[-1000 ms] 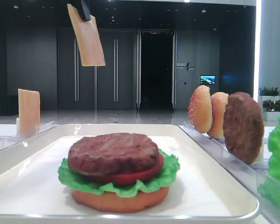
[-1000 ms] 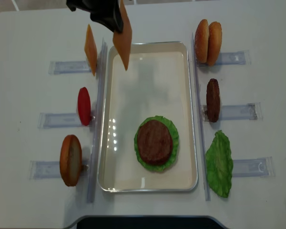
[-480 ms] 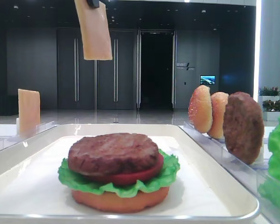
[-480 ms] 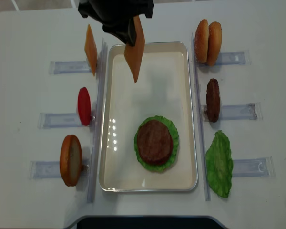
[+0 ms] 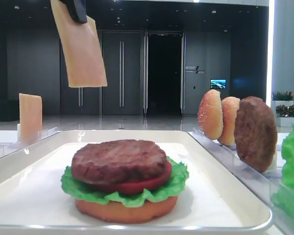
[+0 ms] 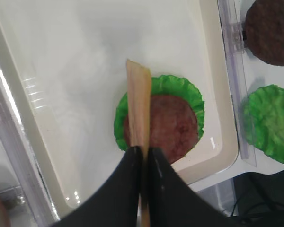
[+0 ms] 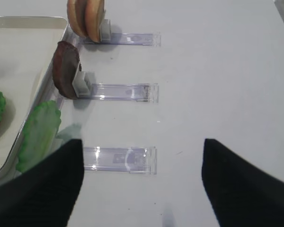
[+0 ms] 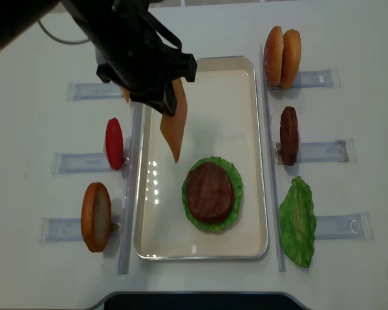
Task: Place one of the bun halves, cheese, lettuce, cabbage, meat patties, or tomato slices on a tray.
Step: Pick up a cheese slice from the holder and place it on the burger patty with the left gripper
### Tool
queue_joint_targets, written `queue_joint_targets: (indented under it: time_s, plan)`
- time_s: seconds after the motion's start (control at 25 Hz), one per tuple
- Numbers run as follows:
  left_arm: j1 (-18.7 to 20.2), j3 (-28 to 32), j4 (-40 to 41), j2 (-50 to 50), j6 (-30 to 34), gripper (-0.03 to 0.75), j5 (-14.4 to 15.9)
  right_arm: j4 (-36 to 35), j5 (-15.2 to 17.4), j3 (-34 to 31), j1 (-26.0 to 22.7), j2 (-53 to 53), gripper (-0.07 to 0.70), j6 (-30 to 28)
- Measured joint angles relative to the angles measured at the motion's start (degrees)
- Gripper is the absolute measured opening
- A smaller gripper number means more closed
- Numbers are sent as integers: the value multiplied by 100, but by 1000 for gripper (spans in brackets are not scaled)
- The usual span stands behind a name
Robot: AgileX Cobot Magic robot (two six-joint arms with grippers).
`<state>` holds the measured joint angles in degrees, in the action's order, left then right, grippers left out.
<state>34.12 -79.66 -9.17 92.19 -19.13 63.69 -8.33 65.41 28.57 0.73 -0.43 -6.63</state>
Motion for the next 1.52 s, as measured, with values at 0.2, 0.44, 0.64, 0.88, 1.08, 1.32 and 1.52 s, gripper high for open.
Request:
queue_joint_targets:
  time_s: [0.2, 0.44, 0.64, 0.88, 1.08, 1.32, 1.52]
  plan:
    - [0, 573, -712, -59, 391, 18, -542, 0, 0, 0, 0, 0, 524, 0]
    - [0, 1201, -1546, -59, 949, 18, -1172, -5, 0, 0, 0, 0, 524, 0]
    - [0, 1632, -2223, -59, 1523, 18, -1643, -5, 0, 0, 0, 0, 524, 0]
    - [0, 1899, -3015, -59, 2203, 18, -1958, -5, 0, 0, 0, 0, 524, 0]
    - [0, 1900, -3381, 127, 2561, 18, -1966, -5, 0, 0, 0, 0, 524, 0]
    - [0, 1900, -3475, 294, 2686, 18, -1942, -10, 0, 0, 0, 0, 524, 0]
    - [0, 1900, -3475, 434, 2758, 18, -1924, -10, 0, 0, 0, 0, 524, 0]
